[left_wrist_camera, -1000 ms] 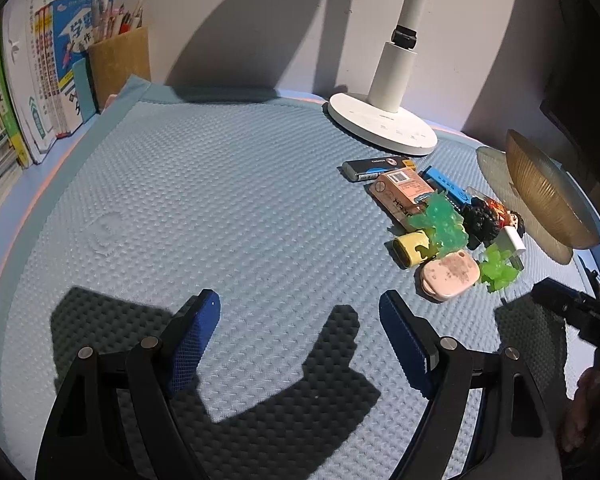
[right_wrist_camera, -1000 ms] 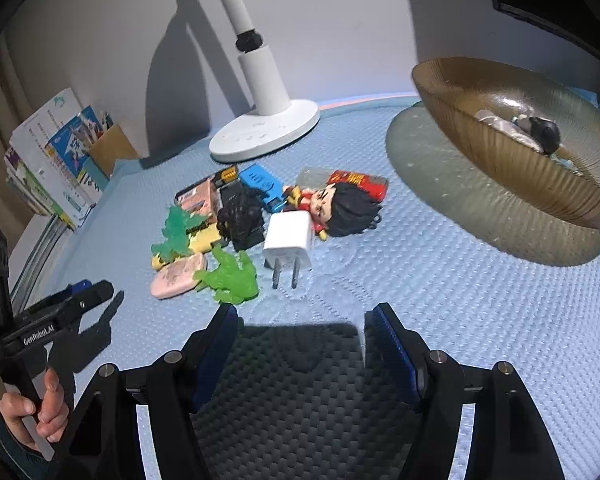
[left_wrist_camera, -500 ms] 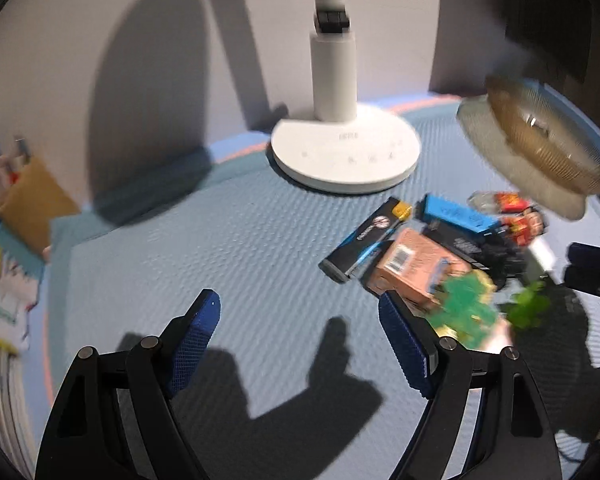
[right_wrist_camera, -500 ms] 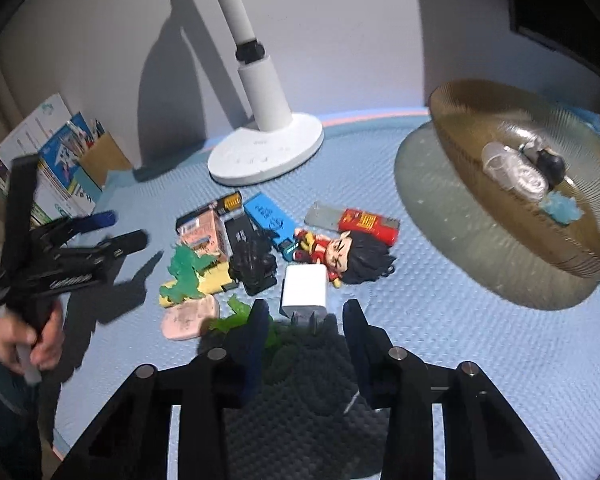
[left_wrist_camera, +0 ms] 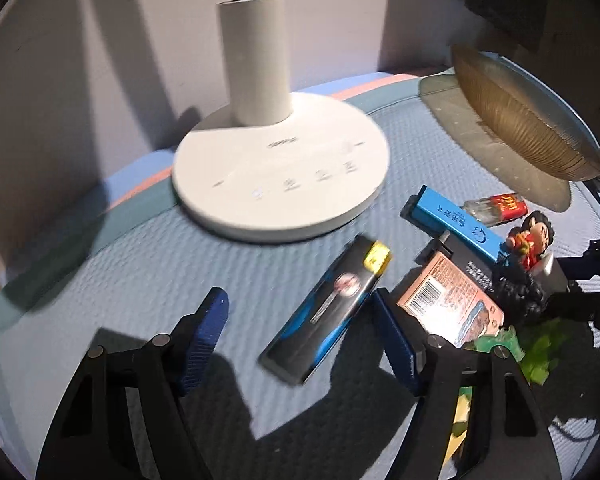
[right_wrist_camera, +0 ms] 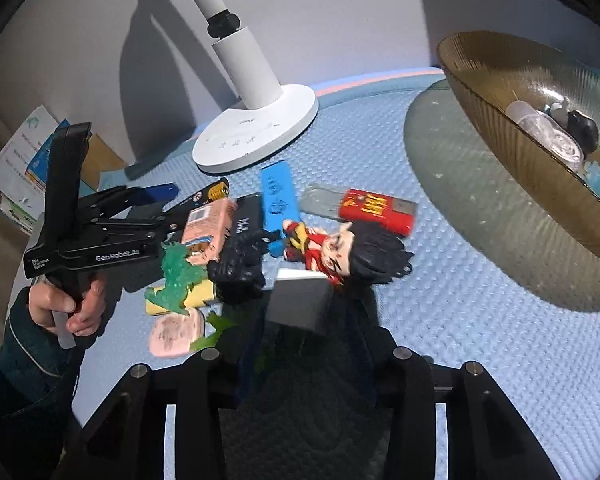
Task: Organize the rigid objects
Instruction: 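Grasp the black lighter with left gripper while right gripper grasps the white charger, then carry lighter and charger over the bowl and release both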
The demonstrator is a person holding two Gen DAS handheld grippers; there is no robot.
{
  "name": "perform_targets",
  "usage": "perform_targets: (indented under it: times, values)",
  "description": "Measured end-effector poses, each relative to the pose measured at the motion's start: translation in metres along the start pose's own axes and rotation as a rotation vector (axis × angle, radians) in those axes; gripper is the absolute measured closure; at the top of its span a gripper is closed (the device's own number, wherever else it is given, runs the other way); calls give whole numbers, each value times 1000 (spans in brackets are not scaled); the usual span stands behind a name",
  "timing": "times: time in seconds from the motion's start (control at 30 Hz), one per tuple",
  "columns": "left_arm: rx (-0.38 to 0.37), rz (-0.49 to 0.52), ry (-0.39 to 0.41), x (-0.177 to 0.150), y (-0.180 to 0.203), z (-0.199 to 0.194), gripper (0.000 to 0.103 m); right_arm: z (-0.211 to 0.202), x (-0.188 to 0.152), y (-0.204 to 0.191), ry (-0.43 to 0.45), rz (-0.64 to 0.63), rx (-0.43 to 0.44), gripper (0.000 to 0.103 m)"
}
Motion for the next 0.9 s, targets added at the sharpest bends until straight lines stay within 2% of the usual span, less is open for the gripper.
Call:
perform_targets:
  times: [0.1,0.23,0.27,0.3,0.4,0.5,0.57,0.63,0.77,0.9]
  values:
    - [-14,5,11,4,6,2,41,4,4,-4,2,-8,-22,57]
    - [-42,28,24,6,19,4,75,4,6,-9,15,-31,-82,59]
    - [-50,29,26,5,23,3,83,5,6,-10,20,-40,-104,67]
    - [-51,25,29,4,26,2,83,3,6,-10,27,-49,-122,74]
    - [-19,-15,64,-3,30,-9,83,-8,3,-4,46,-37,-114,77]
    - [-13,-163,131,-20,25,-30,83,-34,-3,10,97,-21,-98,77]
    - [19,-241,157,-40,24,-49,83,-50,-9,17,116,-32,-96,77]
    - [16,-307,171,-64,30,-66,83,-64,-21,24,113,-62,-94,77]
    - [16,-361,163,-104,58,-88,83,-79,-57,20,88,-164,-59,77]
    - [23,-385,148,-135,92,-87,83,-79,-90,11,78,-219,-31,77]
Point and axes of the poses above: each gripper's, at about its wrist camera, not at the fingertips, and z roughly the way its jaws point, y to its right, x to its top, the point moved 7 cm from there along z, roughly the way its jaws point, and after that the axes turned 15 degrees about -x, right-handed, at the moved point
